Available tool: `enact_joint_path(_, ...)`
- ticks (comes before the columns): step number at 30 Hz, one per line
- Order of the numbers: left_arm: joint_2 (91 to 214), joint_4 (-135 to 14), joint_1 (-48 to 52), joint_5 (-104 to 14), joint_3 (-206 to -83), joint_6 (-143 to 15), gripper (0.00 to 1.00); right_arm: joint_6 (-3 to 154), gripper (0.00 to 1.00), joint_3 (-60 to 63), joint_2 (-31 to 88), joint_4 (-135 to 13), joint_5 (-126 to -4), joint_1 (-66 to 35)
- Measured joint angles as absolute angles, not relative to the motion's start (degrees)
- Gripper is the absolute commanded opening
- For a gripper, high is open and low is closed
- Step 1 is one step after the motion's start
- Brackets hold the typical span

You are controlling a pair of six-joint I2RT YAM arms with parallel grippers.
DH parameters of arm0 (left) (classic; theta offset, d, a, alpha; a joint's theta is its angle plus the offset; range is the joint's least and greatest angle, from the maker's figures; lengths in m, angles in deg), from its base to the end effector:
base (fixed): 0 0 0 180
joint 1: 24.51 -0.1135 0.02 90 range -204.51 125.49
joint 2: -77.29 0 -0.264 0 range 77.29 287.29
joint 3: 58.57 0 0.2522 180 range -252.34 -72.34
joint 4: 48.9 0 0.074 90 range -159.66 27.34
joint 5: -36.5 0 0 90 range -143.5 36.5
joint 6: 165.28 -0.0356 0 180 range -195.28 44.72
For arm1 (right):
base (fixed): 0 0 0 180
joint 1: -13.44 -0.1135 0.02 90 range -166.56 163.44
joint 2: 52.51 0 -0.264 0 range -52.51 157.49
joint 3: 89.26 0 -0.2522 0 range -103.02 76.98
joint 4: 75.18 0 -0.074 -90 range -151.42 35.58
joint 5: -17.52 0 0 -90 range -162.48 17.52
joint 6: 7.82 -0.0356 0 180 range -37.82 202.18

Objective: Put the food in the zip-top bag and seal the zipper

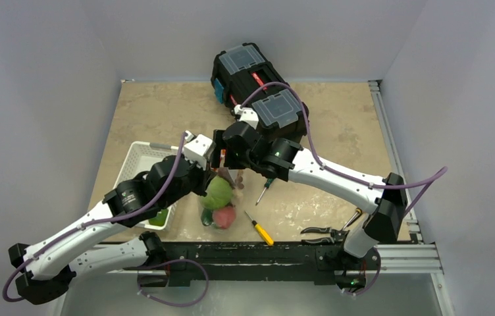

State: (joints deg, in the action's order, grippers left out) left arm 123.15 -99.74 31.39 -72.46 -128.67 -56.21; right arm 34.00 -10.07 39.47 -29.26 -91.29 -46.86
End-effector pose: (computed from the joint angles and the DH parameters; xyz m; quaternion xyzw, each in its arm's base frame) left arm 0.1006 -0.1280 0.3583 0.1830 0.8236 -0.2042 0.4966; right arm 0.1904 0.3107 0.3511 -0.0209 0.8860 0.2712 0.3756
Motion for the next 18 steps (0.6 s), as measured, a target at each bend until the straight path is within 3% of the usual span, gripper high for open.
enact_joint_path(5, 124.11, -99.26, 31.39, -72.17, -128.67, -55.45, 0.00, 33.89, 0.58, -13.94, 40.87, -25.17, -92.69, -47.80)
enact_joint_path(13, 125.45, -99.91, 31.41, -70.64, -128.67, -53.00, 0.01, 33.61, 0.02, -15.91, 42.88, -23.49, -94.77, -49.94)
enact_joint_path(15, 125.71, -99.83, 31.41, -70.03, -128.69, -52.23, 0.14, 33.45, 0.00, -15.91, 42.88, -23.49, -95.40, -50.05)
enact_joint_path(18, 125.69, -100.22, 31.37, -69.18, -128.91, -51.71, 0.44, 34.04, 0.00, -15.91, 42.88, -23.58, -95.73, -50.20)
